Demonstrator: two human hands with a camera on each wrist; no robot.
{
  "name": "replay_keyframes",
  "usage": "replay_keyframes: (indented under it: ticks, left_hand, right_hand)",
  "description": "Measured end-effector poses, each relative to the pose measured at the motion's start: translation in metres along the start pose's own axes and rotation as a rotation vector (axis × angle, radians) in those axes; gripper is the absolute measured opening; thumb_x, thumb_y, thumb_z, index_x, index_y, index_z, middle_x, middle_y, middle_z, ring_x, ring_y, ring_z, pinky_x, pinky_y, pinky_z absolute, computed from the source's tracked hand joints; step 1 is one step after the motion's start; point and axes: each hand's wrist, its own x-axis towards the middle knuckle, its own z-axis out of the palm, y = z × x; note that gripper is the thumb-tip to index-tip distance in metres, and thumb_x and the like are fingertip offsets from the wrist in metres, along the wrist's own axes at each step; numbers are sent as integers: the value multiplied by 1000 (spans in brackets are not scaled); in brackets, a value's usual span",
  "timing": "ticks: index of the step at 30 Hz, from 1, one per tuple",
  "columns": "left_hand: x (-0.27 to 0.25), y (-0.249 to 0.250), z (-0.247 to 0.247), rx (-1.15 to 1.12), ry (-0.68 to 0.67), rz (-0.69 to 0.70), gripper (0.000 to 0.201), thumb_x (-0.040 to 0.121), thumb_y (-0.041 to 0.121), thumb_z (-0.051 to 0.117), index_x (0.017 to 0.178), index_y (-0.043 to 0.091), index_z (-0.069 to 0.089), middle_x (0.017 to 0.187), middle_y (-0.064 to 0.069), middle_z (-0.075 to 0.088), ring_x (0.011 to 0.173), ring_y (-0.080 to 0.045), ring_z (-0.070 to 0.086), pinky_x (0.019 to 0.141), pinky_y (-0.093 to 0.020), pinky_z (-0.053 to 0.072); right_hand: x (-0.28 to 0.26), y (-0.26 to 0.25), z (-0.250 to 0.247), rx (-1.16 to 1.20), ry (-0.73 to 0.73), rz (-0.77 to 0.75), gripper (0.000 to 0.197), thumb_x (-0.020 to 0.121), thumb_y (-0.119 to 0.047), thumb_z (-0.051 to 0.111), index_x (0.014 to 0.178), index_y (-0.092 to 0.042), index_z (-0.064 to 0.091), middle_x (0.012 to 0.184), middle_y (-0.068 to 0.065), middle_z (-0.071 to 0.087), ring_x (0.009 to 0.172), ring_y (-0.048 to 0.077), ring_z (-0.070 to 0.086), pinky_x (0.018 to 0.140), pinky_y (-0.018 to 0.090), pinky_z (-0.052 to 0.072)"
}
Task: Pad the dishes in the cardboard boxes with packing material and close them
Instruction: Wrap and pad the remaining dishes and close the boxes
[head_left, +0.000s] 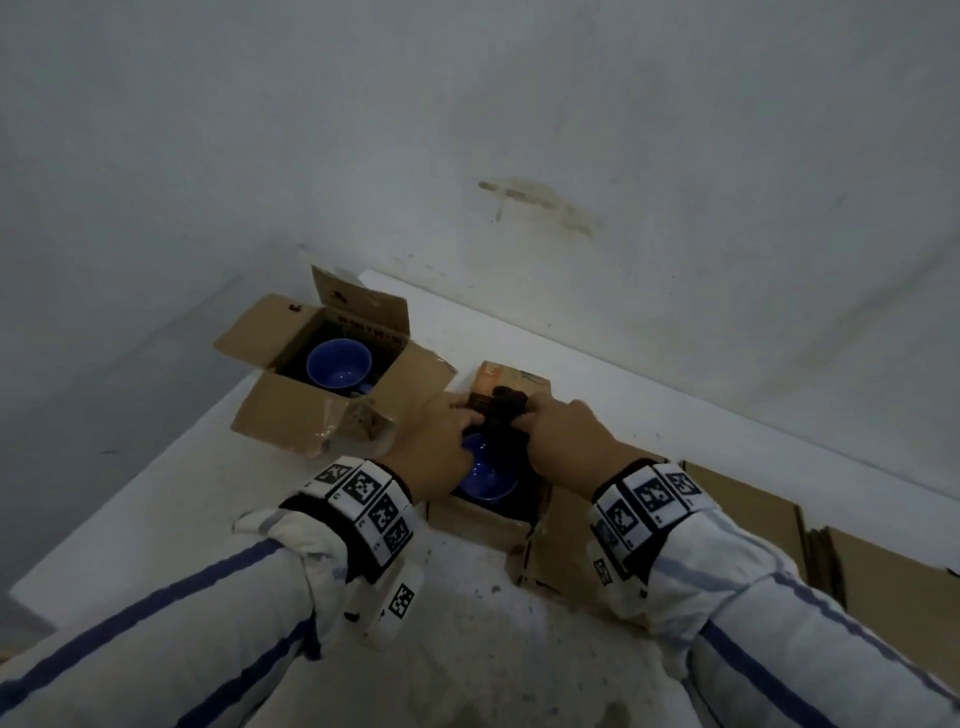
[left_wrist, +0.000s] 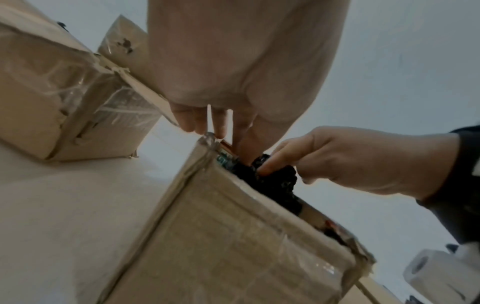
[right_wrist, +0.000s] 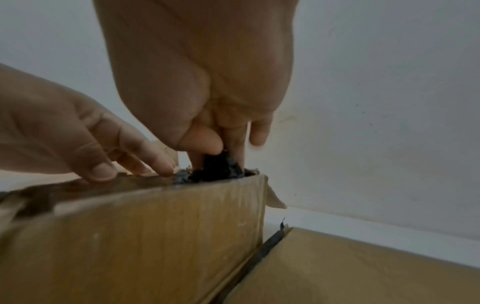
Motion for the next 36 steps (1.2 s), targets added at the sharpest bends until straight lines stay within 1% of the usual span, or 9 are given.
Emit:
replay_keyframes:
  ticks: [2, 6, 13, 16, 18, 24, 28, 31, 36]
  left_hand:
    - [3, -7, 7, 196, -17, 79, 49, 85, 13, 57, 133, 13, 49, 149, -6, 27, 138, -22, 27, 111, -25, 24]
    - [3, -19, 19, 489, -37, 188, 60, 83, 34, 59, 138, 15, 42, 156, -11, 16, 145, -23, 11, 113, -34, 22]
    - [-4, -16, 22, 407, -61, 147, 68, 84, 27, 62, 143, 13, 32, 157, -11, 3, 145, -27, 8, 113, -31, 13]
    - [-8, -10, 16, 358, -62, 147, 67, 80, 26, 67, 140, 19, 38, 155, -9, 11, 143, -26, 16, 113, -32, 16]
    - [-11, 1, 10, 329, -34, 109, 64, 79, 23, 67, 137, 20, 41, 151, -7, 21, 139, -26, 22, 111, -33, 22]
    - [-11, 75, 25, 186, 37, 165, 42, 85, 12, 52, 126, 16, 52, 129, -6, 45, 120, -27, 40, 101, -37, 36]
    - [-5, 141, 68, 187, -87, 210, 44, 85, 13, 51, 128, 21, 49, 131, -4, 43, 120, -25, 41, 101, -38, 37]
    - [-8, 192, 112, 147, -206, 230, 36, 88, 17, 47, 123, 25, 52, 130, -4, 46, 113, -22, 46, 98, -39, 42]
    - [-25, 272, 183, 51, -407, 223, 37, 91, 13, 44, 127, 21, 52, 133, -5, 50, 122, -25, 49, 100, -38, 43]
  right_hand:
    - [0, -3, 3, -261, -42, -10, 30, 92, -21, 44, 117, -22, 61, 121, 2, 53, 113, 26, 44, 93, 38, 30]
    - [8, -10, 7, -313, -88, 71, 22, 92, -20, 45, 102, -21, 65, 109, 0, 61, 114, 25, 42, 96, 41, 27]
    - [14, -6, 15, -181, -104, 115, 28, 92, -17, 45, 109, -26, 64, 108, 1, 60, 112, 24, 41, 93, 42, 27]
    - [7, 2, 12, -8, -59, 142, 37, 92, -23, 45, 126, -33, 56, 123, 3, 52, 116, 26, 43, 93, 39, 31]
    - [-3, 12, 5, 157, 70, 193, 36, 90, -20, 47, 121, -31, 60, 124, 4, 51, 115, 26, 48, 93, 38, 35]
    - [-58, 56, 0, 493, 241, 335, 26, 89, -14, 48, 102, -18, 70, 111, 4, 66, 103, 22, 58, 89, 32, 47]
    - [-112, 95, 12, 545, 249, 448, 27, 90, -14, 46, 103, -18, 69, 111, 2, 67, 102, 20, 58, 81, 25, 44]
    - [-163, 130, 28, 514, 257, 529, 29, 91, -14, 44, 105, -14, 69, 112, 4, 67, 103, 21, 59, 84, 27, 45]
    - [-251, 195, 55, 568, 252, 701, 28, 90, -13, 45, 103, -12, 70, 110, 5, 68, 101, 21, 60, 79, 25, 43]
